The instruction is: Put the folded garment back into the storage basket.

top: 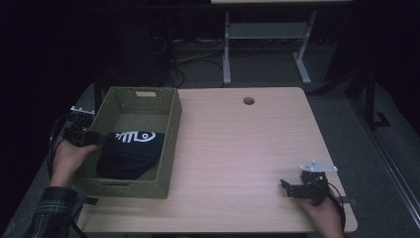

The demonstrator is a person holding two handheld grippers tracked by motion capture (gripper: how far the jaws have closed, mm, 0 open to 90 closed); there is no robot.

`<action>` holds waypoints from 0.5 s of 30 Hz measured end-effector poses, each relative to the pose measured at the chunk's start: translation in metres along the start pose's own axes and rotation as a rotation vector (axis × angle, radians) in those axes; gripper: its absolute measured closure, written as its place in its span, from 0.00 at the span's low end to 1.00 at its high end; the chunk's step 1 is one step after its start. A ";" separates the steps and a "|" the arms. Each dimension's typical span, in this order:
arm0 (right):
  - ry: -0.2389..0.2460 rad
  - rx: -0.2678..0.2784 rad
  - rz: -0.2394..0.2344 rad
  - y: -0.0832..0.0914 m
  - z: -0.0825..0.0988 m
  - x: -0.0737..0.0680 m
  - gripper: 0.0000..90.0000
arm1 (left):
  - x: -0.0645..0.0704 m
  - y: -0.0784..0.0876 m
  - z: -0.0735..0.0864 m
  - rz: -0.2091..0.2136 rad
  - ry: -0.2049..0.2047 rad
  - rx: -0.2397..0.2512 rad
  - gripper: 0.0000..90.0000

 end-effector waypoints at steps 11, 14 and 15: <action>0.000 0.000 0.000 0.000 0.000 0.000 0.09 | 0.042 0.019 -0.023 0.072 -0.050 0.121 0.14; 0.001 0.000 0.001 0.000 0.000 0.000 0.09 | 0.054 0.024 -0.029 0.087 -0.067 0.147 0.14; 0.001 0.000 0.001 0.000 0.000 0.000 0.09 | 0.059 0.026 -0.031 0.093 -0.072 0.159 0.14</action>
Point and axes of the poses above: each handheld gripper's, and its own axes: y roughly backward along the jaws, z roughly out of its underside, x roughly to its right, the point moved 9 cm from there along -y, roughly forward along the jaws, and after that the axes turned 11 degrees about -z, right-handed, at the moved point
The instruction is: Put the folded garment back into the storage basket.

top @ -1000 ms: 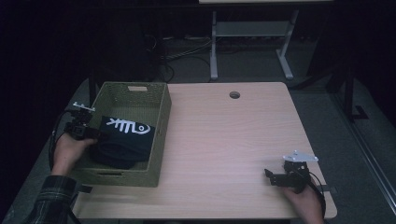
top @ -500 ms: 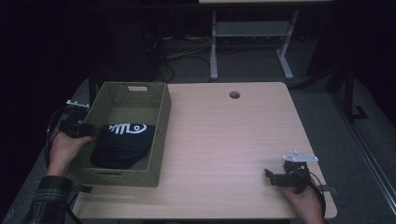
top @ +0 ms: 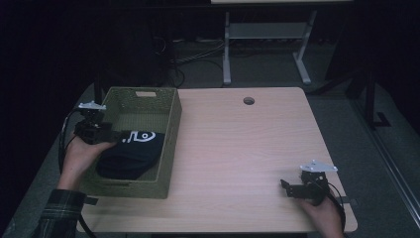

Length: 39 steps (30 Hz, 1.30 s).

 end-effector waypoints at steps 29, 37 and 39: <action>0.000 0.000 -0.001 0.000 0.000 0.000 0.09 | 0.155 -0.006 -0.026 0.193 -0.163 0.098 0.15; -0.001 0.001 -0.002 0.000 0.000 0.000 0.09 | 0.197 -0.019 -0.020 0.213 -0.209 0.122 0.16; 0.000 0.001 -0.001 0.000 0.000 0.000 0.09 | 0.208 -0.021 -0.018 0.224 -0.214 0.130 0.16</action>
Point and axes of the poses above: each handheld gripper's, and its own axes: y roughly backward along the jaws, z roughly out of its underside, x roughly to its right, the point moved 9 cm from there along -y, roughly forward along the jaws, and after that the axes turned 11 degrees about -z, right-handed, at the moved point
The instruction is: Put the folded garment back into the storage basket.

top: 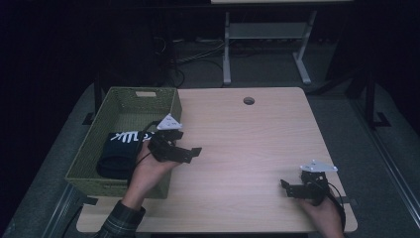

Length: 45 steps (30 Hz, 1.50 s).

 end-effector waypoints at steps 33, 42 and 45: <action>-0.001 -0.001 0.000 0.000 0.000 0.000 0.09 | 0.065 -0.090 0.074 0.009 -0.133 -0.046 0.15; -0.001 -0.001 0.000 0.000 0.000 0.000 0.09 | 0.065 -0.105 0.091 -0.004 -0.149 -0.093 0.14; -0.001 -0.001 0.000 0.000 0.000 0.000 0.09 | 0.065 -0.106 0.092 0.009 -0.136 -0.075 0.14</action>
Point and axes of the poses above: each handheld gripper's, and its own axes: y roughly backward along the jaws, z roughly out of its underside, x roughly to its right, the point moved 9 cm from there along -y, roughly forward along the jaws, and after that the axes turned 11 degrees about -z, right-handed, at the moved point
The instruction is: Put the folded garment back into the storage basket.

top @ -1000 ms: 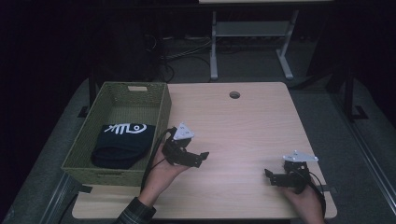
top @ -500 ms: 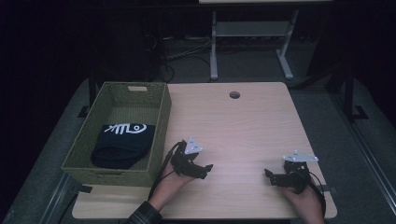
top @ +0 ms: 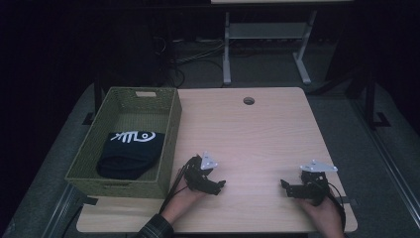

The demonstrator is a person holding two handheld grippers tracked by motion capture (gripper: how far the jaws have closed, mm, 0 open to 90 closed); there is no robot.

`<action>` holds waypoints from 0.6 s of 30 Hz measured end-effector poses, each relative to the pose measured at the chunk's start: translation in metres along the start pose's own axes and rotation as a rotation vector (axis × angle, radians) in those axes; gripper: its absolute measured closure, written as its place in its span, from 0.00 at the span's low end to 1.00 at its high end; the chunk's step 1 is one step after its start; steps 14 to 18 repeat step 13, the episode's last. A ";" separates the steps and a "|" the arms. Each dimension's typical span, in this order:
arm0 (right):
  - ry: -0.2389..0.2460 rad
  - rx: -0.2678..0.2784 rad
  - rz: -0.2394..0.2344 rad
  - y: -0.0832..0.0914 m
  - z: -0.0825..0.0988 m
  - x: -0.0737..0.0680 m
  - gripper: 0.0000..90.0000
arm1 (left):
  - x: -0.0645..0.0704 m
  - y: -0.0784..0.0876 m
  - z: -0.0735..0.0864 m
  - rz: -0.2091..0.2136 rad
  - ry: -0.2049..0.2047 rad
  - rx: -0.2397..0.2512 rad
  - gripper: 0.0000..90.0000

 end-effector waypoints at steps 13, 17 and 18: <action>0.001 0.000 0.000 0.000 0.000 0.000 0.09 | -0.001 0.000 0.002 0.009 0.006 0.018 0.14; 0.001 0.000 0.000 0.000 0.000 0.000 0.09 | -0.001 0.000 0.002 0.009 0.006 0.018 0.14; 0.001 0.000 0.000 0.000 0.000 0.000 0.09 | -0.001 0.000 0.002 0.009 0.006 0.018 0.14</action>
Point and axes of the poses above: each handheld gripper's, and its own axes: y roughly backward along the jaws, z roughly out of its underside, x roughly to its right, the point moved 9 cm from there along -y, roughly forward along the jaws, and after that the axes turned 11 degrees about -z, right-handed, at the moved point
